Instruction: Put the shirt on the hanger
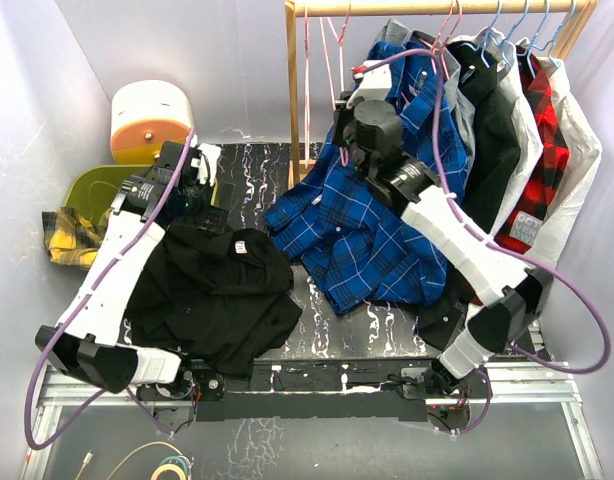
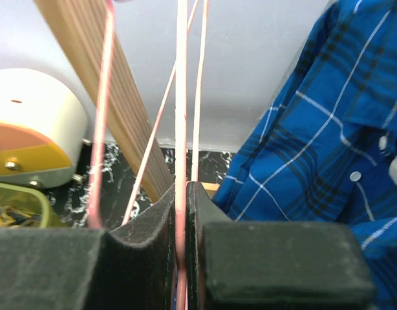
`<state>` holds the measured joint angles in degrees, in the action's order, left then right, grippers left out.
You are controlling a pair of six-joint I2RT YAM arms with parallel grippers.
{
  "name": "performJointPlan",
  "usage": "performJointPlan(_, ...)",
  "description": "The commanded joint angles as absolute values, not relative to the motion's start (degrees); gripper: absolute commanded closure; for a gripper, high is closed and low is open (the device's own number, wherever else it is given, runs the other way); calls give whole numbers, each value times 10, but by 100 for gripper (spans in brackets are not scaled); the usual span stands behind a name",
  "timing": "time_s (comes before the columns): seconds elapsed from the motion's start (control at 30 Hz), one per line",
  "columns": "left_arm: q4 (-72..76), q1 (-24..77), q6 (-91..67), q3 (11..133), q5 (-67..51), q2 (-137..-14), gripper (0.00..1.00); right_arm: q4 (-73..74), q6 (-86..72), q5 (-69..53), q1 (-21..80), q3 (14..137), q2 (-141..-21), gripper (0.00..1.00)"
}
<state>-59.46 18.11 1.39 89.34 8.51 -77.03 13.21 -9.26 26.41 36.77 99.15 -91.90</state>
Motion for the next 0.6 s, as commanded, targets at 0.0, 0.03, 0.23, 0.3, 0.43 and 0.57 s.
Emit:
performJointPlan(0.0, -563, 204, -4, 867, 112, -703, 3, 79, -84, 237, 366, 977, -809, 92)
performJointPlan(0.03, -555, 205, 6, 855, 96, -687, 3, 74, -85, 232, 366, 962, -790, 92)
performJointPlan(0.23, -514, 248, 54, 786, 182, -680, 3, 148, -134, 213, 366, 910, -710, 92)
performJointPlan(0.3, -495, 268, 70, 762, 221, -688, 3, 165, -152, 194, 366, 865, -667, 92)
performJointPlan(0.43, -472, 294, 83, 734, 255, -699, 8, 153, -148, 143, 366, 739, -557, 92)
performJointPlan(0.57, -466, 310, 78, 725, 255, -708, 15, 176, -177, 90, 366, 647, -446, 92)
